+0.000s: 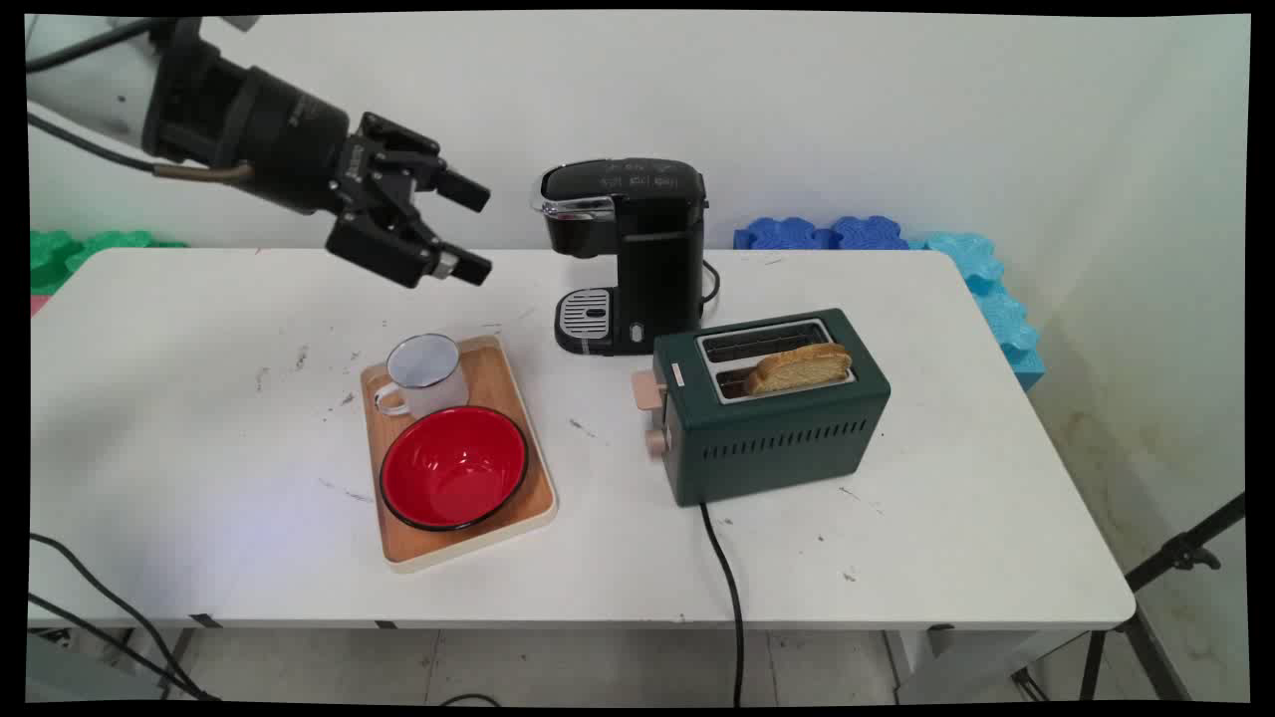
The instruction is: Press the toaster switch
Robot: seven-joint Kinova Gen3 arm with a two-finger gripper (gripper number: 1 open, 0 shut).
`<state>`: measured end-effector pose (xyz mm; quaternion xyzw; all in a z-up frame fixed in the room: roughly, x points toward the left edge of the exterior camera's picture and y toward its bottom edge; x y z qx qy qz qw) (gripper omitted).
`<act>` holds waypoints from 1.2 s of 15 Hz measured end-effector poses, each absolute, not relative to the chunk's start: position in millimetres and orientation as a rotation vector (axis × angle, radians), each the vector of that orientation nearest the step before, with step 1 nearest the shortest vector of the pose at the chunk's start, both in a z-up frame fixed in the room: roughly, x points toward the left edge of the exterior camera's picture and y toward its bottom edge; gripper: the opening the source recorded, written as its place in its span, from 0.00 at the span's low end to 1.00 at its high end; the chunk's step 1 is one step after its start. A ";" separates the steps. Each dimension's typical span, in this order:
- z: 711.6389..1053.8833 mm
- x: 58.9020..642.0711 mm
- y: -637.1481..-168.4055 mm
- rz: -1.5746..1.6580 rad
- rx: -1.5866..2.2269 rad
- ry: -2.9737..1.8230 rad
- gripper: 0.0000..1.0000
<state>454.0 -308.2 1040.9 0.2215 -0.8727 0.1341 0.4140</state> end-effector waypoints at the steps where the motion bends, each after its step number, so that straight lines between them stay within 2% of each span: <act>1: 1042.6 450.4 -309.0 0.339 0.557 -2.189 1.00; 11: 1069.5 364.0 -329.0 0.371 0.551 -2.128 1.00; 18: 1047.6 286.5 -361.0 0.394 0.562 -2.200 1.00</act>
